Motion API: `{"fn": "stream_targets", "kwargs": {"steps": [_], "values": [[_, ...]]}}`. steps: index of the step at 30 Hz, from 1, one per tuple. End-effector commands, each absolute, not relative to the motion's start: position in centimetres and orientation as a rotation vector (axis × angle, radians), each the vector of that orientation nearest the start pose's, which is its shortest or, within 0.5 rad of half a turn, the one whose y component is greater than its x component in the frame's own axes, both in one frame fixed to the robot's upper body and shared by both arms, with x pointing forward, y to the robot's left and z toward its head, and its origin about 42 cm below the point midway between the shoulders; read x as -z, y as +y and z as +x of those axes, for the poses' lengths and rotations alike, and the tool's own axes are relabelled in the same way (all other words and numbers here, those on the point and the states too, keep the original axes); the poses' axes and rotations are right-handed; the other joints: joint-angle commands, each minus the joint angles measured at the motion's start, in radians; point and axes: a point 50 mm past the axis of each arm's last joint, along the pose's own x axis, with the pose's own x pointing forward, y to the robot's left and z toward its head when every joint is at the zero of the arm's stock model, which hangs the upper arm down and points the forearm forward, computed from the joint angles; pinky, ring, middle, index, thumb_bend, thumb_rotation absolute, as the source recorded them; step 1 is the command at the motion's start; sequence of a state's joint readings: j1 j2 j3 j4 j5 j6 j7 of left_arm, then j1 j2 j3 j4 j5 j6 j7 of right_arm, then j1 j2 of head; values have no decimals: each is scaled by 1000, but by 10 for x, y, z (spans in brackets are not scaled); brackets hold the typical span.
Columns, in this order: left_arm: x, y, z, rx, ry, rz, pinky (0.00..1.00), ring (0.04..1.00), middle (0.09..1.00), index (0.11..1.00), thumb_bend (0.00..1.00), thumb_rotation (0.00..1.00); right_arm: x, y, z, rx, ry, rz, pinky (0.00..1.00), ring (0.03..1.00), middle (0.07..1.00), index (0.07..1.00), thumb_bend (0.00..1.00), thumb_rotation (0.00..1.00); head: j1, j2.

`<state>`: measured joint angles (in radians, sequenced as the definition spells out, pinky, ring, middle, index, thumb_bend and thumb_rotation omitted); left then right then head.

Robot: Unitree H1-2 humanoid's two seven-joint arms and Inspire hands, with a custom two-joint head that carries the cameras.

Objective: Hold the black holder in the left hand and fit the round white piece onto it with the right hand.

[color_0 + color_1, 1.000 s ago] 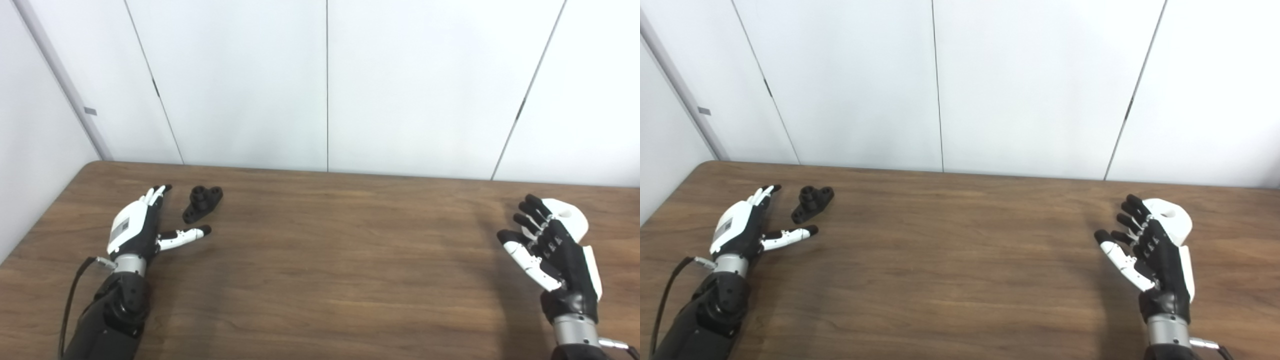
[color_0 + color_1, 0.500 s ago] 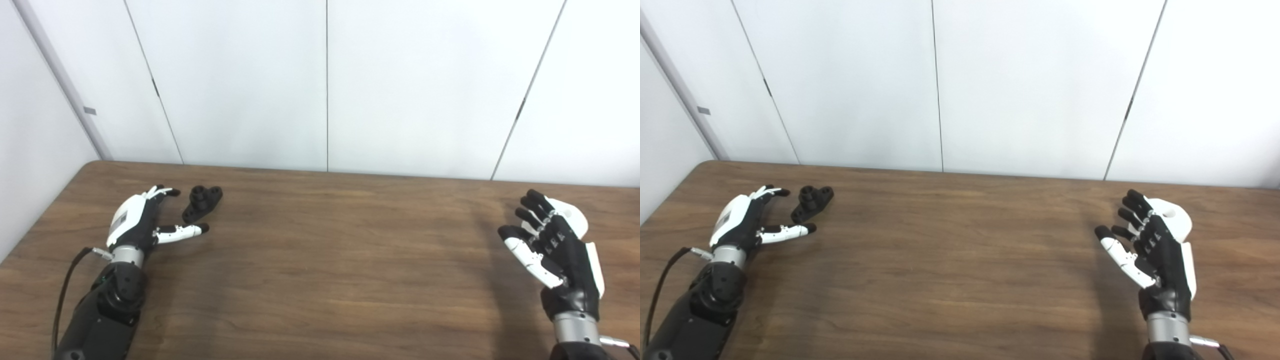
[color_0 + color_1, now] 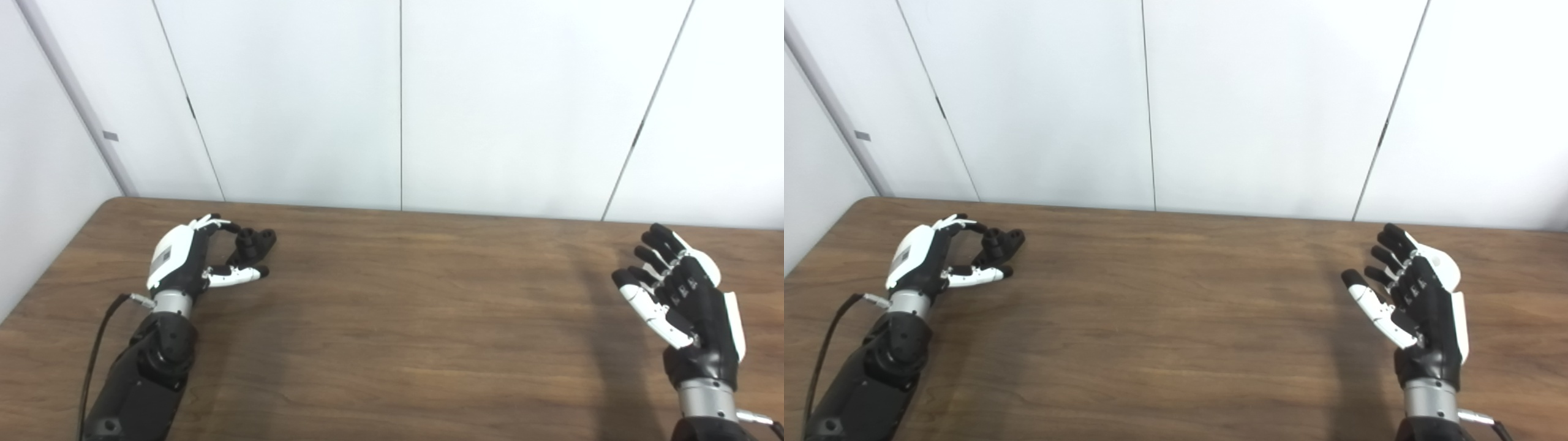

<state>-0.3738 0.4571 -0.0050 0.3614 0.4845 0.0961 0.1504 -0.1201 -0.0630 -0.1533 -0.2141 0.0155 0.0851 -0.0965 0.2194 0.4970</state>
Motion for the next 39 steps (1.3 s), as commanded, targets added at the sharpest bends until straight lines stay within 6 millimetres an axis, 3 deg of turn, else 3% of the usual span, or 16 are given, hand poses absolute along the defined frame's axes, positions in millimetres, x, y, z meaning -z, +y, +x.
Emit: {"fn": "stream_targets", "kwargs": {"steps": [1,10,11,16,27,31,39], "values": [[-194,381,415,-282,-76,954,988,972,926,733,1000,258,-204,-265,311,214,-335,-32,724,815,829,804,478,213,1,2],[-199,372,420,-259,-90,963,989,972,920,744,1000,256,-214,-267,302,220,-371,-20,717,812,840,811,474,196,19,9],[-201,371,421,-257,-92,968,990,972,920,745,1000,256,-215,-268,301,220,-377,-17,721,815,842,813,470,193,53,12],[-204,367,423,-255,-103,975,987,968,923,762,1000,271,-220,-273,298,202,-411,-14,745,833,860,833,430,186,72,9],[-201,372,430,-286,-126,962,936,960,980,989,1000,348,-217,-280,297,225,-404,-28,732,817,844,816,434,189,120,-11],[-200,372,431,-291,-129,959,926,960,991,1000,1000,362,-213,-283,297,246,-385,-33,724,786,803,776,488,199,126,-14],[-204,380,432,-287,-130,1017,961,971,989,970,1000,387,-215,-283,297,253,-375,-24,727,791,803,775,505,211,123,-8]]}}
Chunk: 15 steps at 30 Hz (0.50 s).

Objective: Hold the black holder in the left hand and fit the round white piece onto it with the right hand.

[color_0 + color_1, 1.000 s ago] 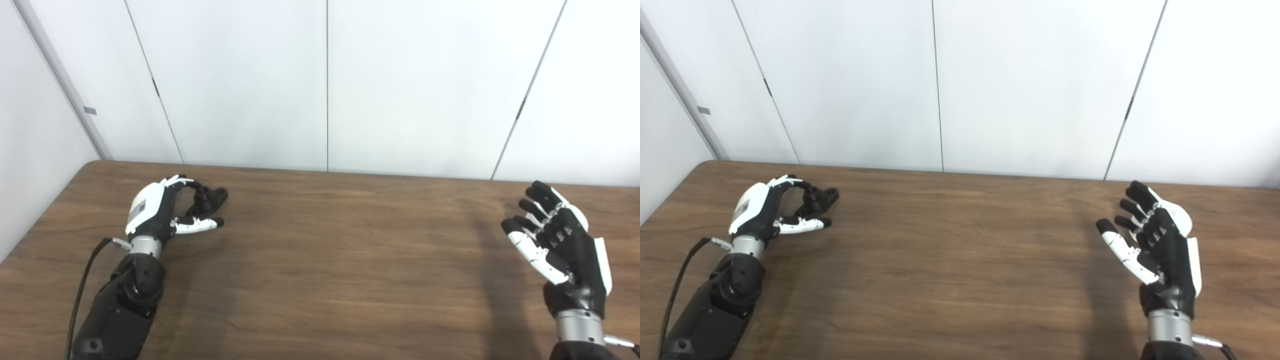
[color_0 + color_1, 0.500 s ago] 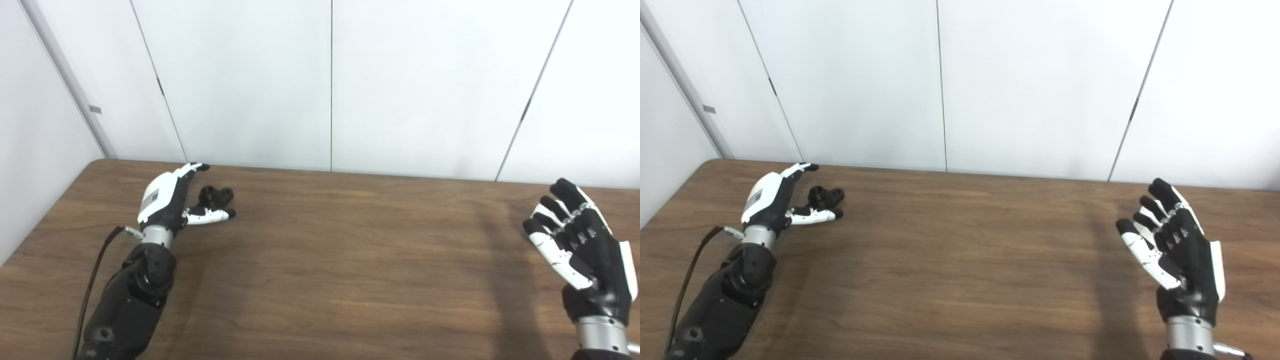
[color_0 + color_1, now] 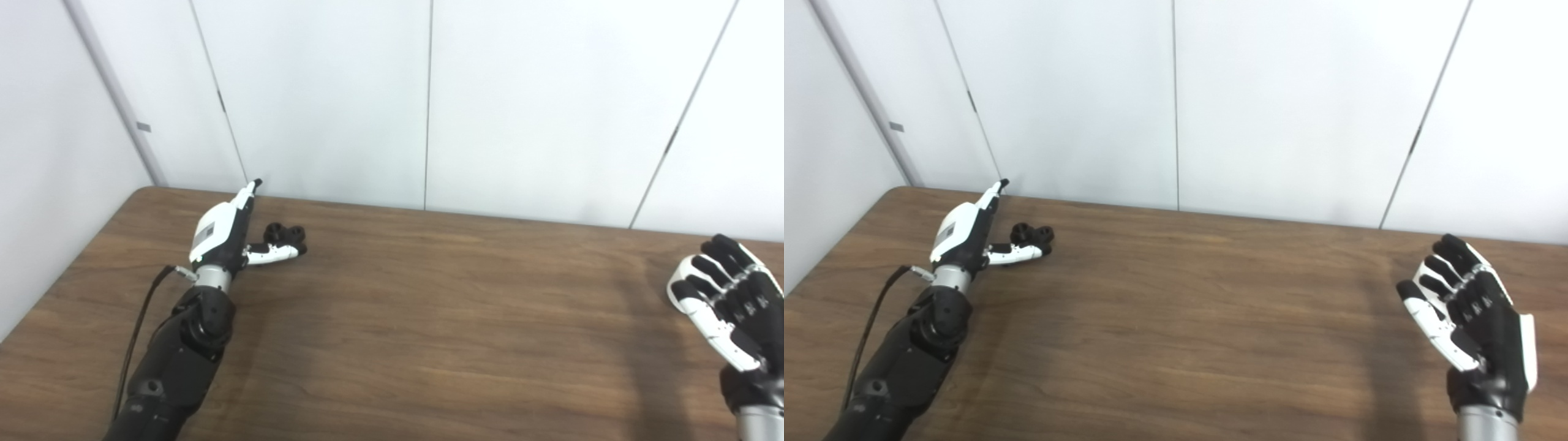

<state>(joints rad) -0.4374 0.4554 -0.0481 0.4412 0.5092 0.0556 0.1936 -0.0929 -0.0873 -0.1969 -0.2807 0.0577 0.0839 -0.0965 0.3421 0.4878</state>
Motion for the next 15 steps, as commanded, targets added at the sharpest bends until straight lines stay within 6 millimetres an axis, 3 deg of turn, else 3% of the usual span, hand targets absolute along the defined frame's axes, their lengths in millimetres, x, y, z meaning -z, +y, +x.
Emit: {"fn": "stream_targets", "kwargs": {"steps": [1,5,15], "values": [[-205,382,432,-288,-126,1032,962,971,989,964,1000,388,-215,-282,297,251,-379,-25,725,791,803,775,504,207,-2,6],[-208,388,429,-281,-110,1081,963,968,966,915,1000,326,-217,-279,296,249,-390,-13,707,779,797,768,506,192,-3,13],[-201,395,424,-272,-61,1132,947,957,948,880,1000,316,-221,-278,295,247,-392,-22,693,764,783,758,503,201,-13,13]]}}
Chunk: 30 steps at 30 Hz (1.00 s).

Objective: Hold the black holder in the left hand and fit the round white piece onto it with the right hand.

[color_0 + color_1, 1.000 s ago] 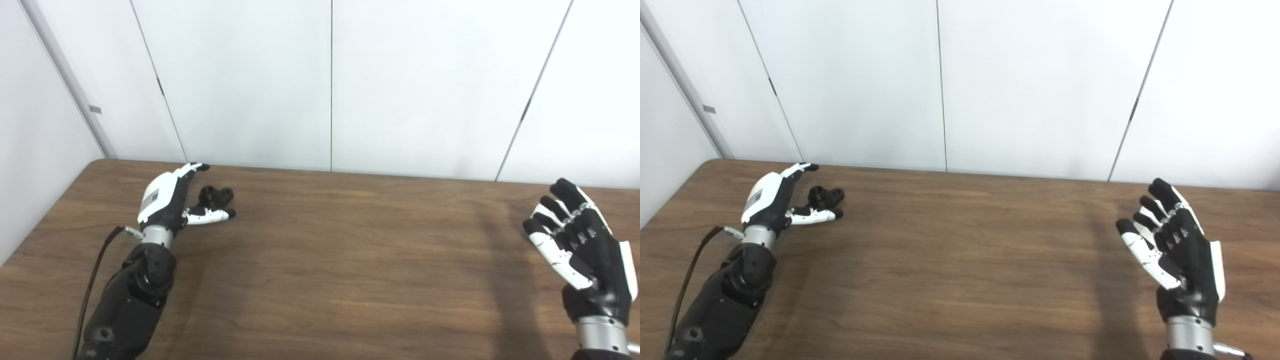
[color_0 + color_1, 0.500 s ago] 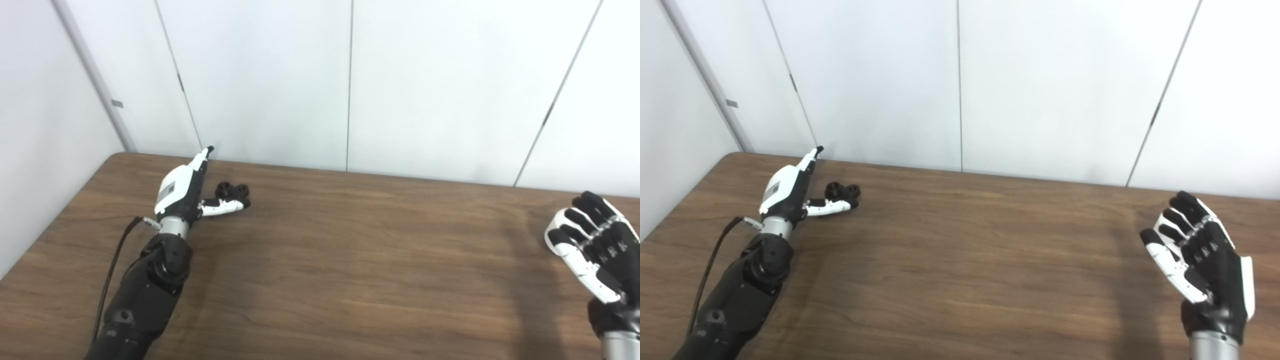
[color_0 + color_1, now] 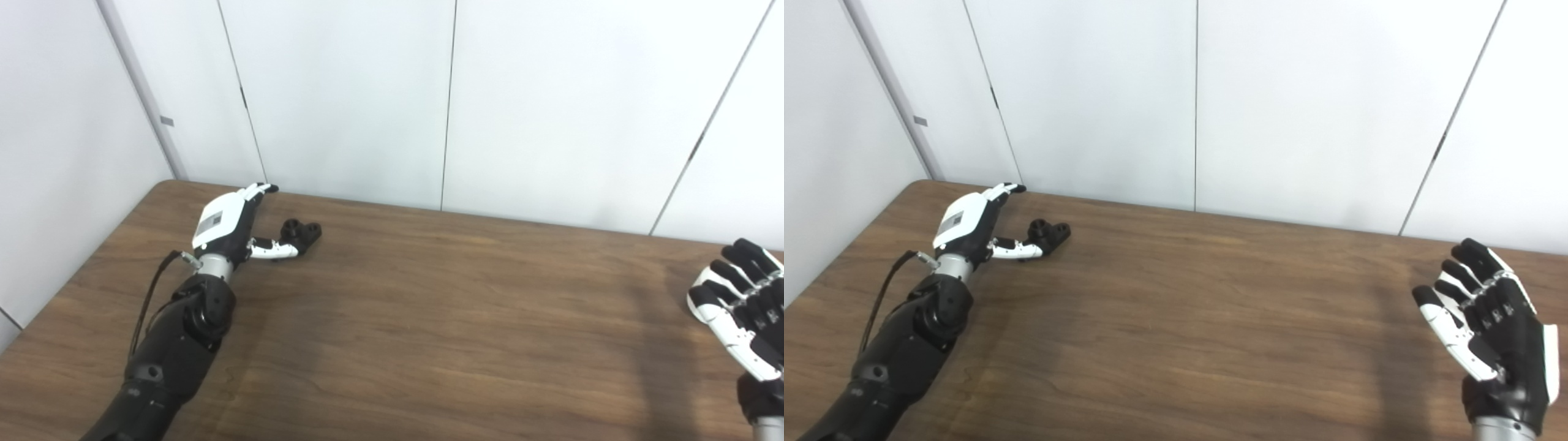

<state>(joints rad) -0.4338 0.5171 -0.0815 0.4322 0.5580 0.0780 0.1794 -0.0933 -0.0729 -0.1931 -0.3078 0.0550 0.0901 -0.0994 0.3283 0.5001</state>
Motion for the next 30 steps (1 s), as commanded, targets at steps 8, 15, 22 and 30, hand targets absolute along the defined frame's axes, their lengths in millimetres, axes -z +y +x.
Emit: {"fn": "stream_targets", "kwargs": {"steps": [8,15,22,30], "values": [[-194,388,424,-253,-50,1127,958,962,949,885,1000,300,-222,-277,294,254,-398,-16,654,750,772,747,522,193,-11,3],[-189,386,425,-225,-29,1185,959,970,953,863,1000,354,-225,-275,293,250,-403,-28,656,747,770,745,516,193,-18,7],[-184,386,424,-191,-15,1230,987,977,950,826,1000,370,-227,-275,292,257,-411,-43,637,742,769,745,518,220,-23,10],[-183,390,422,-179,-26,1258,1000,970,918,763,1000,365,-229,-273,292,258,-426,-36,648,751,772,745,499,190,-22,14]]}}
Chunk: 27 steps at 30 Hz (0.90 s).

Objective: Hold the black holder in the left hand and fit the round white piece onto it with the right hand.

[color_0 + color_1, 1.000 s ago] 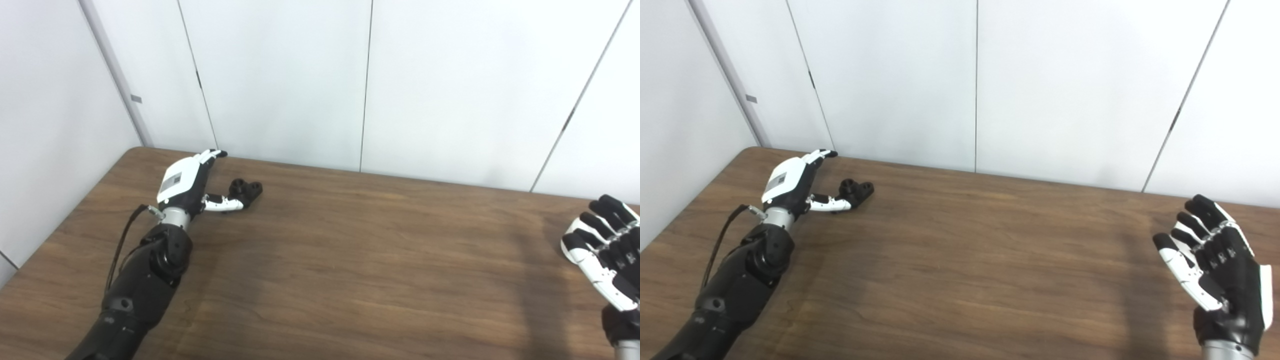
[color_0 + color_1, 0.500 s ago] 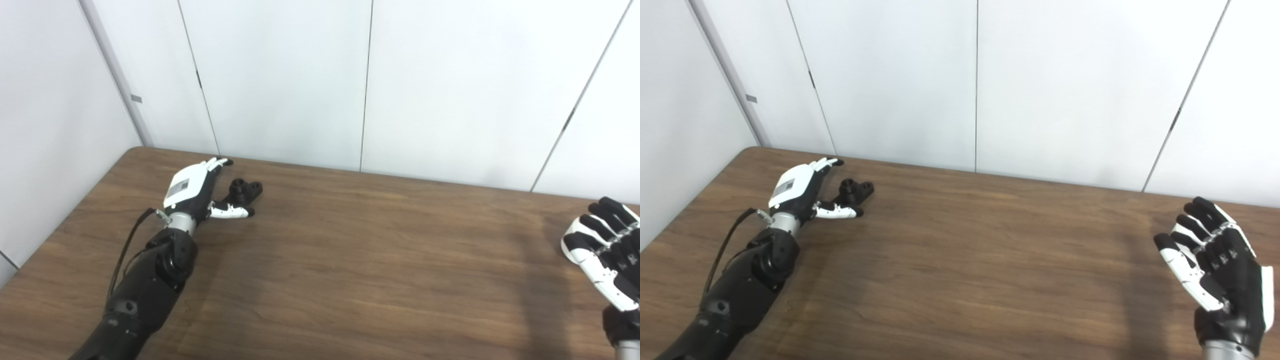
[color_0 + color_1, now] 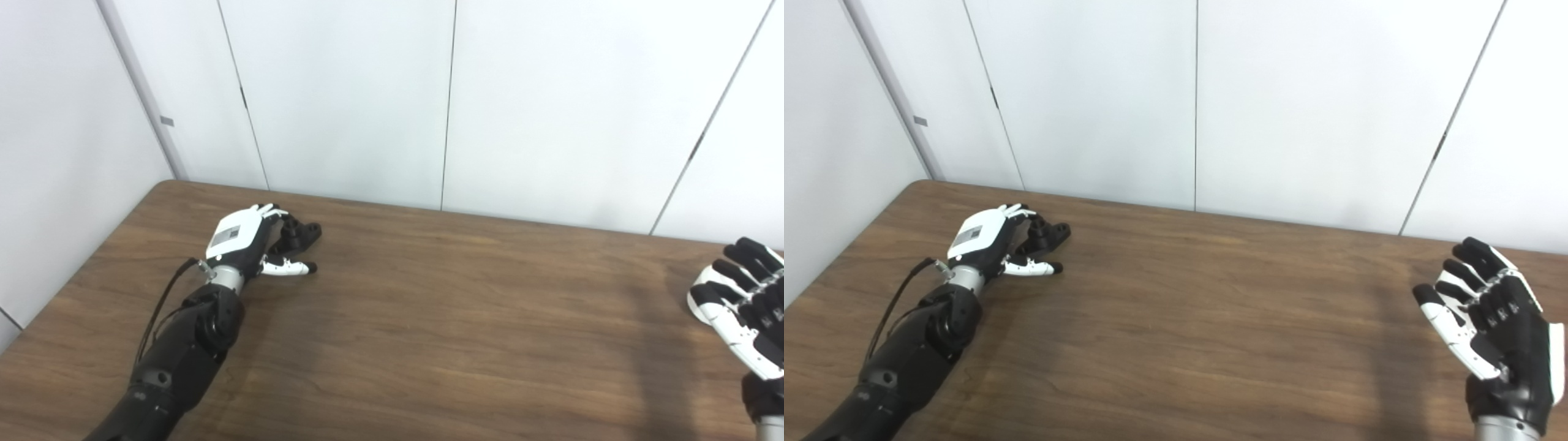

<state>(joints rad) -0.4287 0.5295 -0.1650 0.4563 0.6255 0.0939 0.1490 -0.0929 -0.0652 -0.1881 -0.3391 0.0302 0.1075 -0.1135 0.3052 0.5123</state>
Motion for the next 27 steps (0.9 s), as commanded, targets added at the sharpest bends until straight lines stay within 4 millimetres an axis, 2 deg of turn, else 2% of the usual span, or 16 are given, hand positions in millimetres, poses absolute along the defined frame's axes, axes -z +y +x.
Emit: {"fn": "stream_targets", "kwargs": {"steps": [1,9,13,20,27], "values": [[-183,391,423,-177,-28,1268,1000,969,913,757,1000,369,-229,-273,292,257,-426,-42,649,752,774,747,498,192,1,1],[-185,392,422,-180,-31,1264,1000,961,903,753,1000,364,-230,-272,291,258,-422,-28,676,768,785,753,482,171,3,2],[-188,398,422,-195,-44,1276,967,945,895,752,1000,359,-230,-273,290,258,-419,-29,679,768,786,755,483,173,3,0],[-188,408,419,-206,-27,1262,988,952,900,762,1000,350,-230,-271,291,249,-420,-23,689,770,787,758,492,179,2,0],[-189,410,419,-208,-63,1262,956,918,859,717,1000,310,-232,-271,290,252,-446,-27,674,763,782,750,501,186,1,4]]}}
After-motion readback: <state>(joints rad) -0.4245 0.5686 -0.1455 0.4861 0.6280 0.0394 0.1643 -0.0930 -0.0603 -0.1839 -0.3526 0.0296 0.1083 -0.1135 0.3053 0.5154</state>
